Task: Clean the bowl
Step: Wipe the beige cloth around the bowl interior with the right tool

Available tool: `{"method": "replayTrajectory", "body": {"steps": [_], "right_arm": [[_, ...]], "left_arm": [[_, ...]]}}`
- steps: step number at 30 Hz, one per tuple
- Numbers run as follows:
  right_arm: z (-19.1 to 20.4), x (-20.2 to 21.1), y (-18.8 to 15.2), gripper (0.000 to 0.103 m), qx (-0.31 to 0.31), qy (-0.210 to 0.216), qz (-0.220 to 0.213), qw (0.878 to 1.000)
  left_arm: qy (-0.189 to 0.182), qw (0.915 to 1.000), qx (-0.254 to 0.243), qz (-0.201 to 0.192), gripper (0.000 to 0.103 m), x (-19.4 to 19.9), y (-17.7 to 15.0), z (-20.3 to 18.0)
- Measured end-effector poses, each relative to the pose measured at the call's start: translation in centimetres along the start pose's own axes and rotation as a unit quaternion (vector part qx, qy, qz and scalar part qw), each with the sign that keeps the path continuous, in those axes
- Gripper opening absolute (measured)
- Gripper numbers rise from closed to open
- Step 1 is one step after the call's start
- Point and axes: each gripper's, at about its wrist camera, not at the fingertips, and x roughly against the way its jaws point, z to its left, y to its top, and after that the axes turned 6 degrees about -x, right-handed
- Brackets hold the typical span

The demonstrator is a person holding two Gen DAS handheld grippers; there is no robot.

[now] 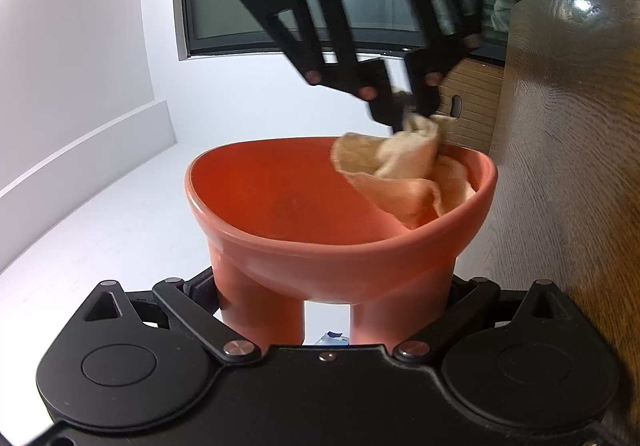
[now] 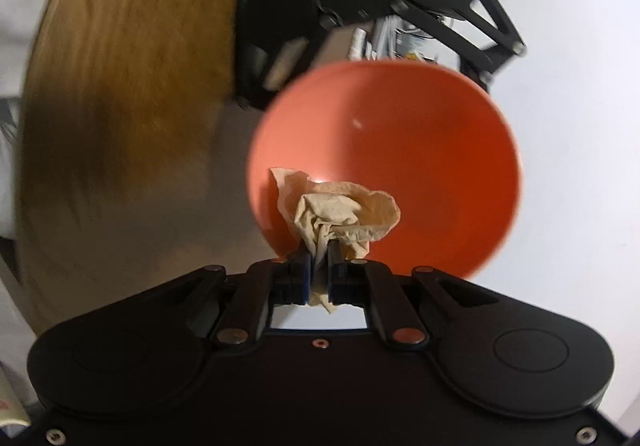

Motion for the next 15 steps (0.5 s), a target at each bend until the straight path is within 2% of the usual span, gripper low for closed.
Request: {"method": "replayTrajectory", "body": {"steps": [6,11,15], "right_arm": [[0.9,1.2,1.8,0.006,-0.019,0.023,-0.043,0.999],[-0.3,2.2,2.9,0.006,-0.049,-0.003,-0.081,0.996],[-1.6,2.7,2.2,0.006,-0.060,-0.041,-0.087,0.994]], "left_arm": [[0.001,1.0000,-0.001,0.000,0.096,0.0,0.3,-0.2],[0.001,1.0000,-0.001,-0.001,0.096,0.0,0.4,-0.2],[0.000,1.0000,-0.001,0.000,0.096,0.1,0.6,-0.3]]}}
